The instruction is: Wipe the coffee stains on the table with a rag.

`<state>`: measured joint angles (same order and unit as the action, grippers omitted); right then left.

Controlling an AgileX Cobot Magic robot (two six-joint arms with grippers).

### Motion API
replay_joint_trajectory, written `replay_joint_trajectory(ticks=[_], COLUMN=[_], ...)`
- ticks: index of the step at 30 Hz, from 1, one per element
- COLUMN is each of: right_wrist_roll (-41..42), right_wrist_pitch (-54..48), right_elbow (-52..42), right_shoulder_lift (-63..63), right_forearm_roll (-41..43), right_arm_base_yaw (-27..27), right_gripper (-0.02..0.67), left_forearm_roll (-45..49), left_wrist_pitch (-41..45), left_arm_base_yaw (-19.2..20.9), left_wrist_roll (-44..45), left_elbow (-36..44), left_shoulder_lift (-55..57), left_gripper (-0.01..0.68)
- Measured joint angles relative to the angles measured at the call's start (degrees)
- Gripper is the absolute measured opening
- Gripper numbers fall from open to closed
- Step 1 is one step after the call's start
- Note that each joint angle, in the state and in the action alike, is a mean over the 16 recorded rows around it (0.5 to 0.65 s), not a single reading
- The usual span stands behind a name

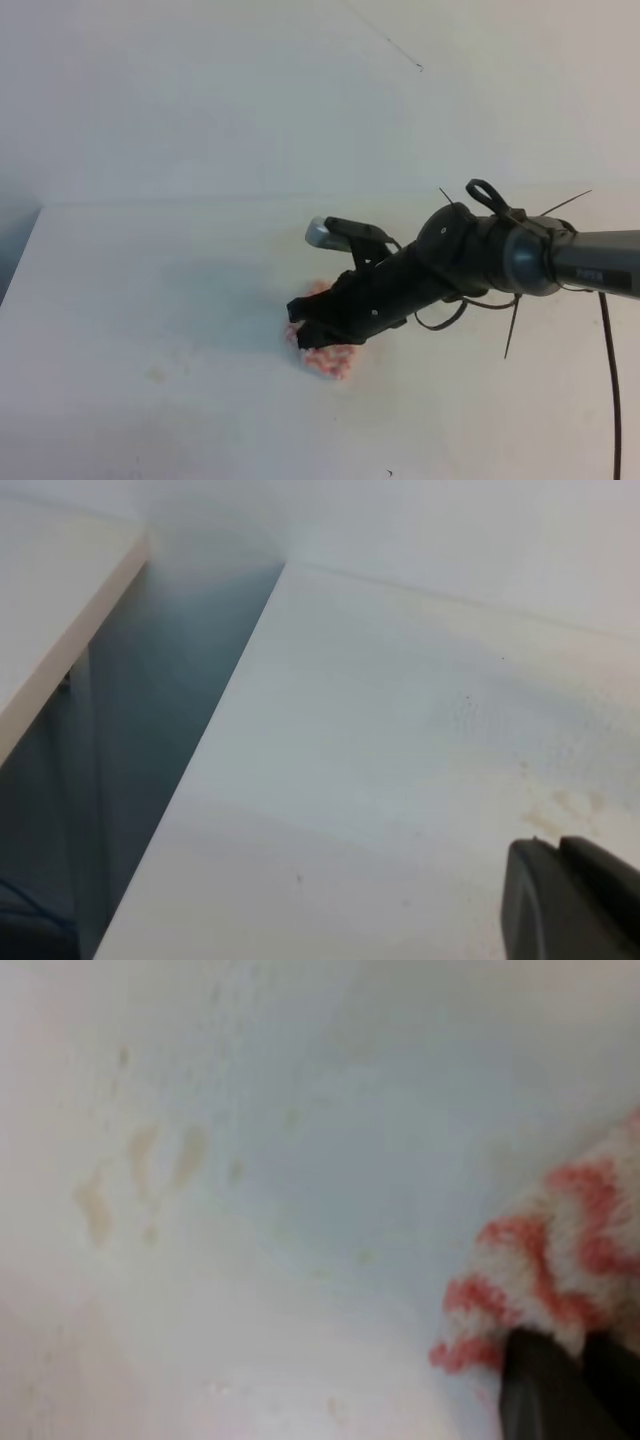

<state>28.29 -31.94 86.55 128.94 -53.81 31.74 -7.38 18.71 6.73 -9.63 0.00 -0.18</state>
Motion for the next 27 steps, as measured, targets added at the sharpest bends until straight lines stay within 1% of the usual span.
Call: replay_joint_trajectory(ticks=[4,8,13,19,27], right_wrist_roll=[-0.05,-0.12,-0.19,-0.19,2.03], right_wrist_pitch=[2.61,2.44,-1.11,-6.54,-10.62], right_elbow=[0.03,0.1,0.14,-0.21,-2.99], right_shoulder_lift=[0.02,-0.04,-0.45,-2.66,-9.31], right_forearm_roll=[0.6,2.09,4.77,10.59,19.17], right_arm_base_yaw=[-0.99,-2.79,-5.93,-9.24,-11.08], right_gripper=[0.019,0.021,0.022,0.022,0.02], left_forearm_roll=[0.0,0.0,0.0,0.0,0.0], left_wrist_pitch=[0.0,0.0,0.0,0.0,0.0], left_arm_base_yaw=[0.0,0.0,0.0,0.0,0.0], left_wrist_roll=[0.0,0.0,0.0,0.0,0.0], left_elbow=[0.0,0.0,0.0,0.0,0.0], left_shoulder_lift=[0.0,0.09,0.0,0.0,0.0], left_gripper=[-0.001,-0.001,-0.001,-0.001,-0.001])
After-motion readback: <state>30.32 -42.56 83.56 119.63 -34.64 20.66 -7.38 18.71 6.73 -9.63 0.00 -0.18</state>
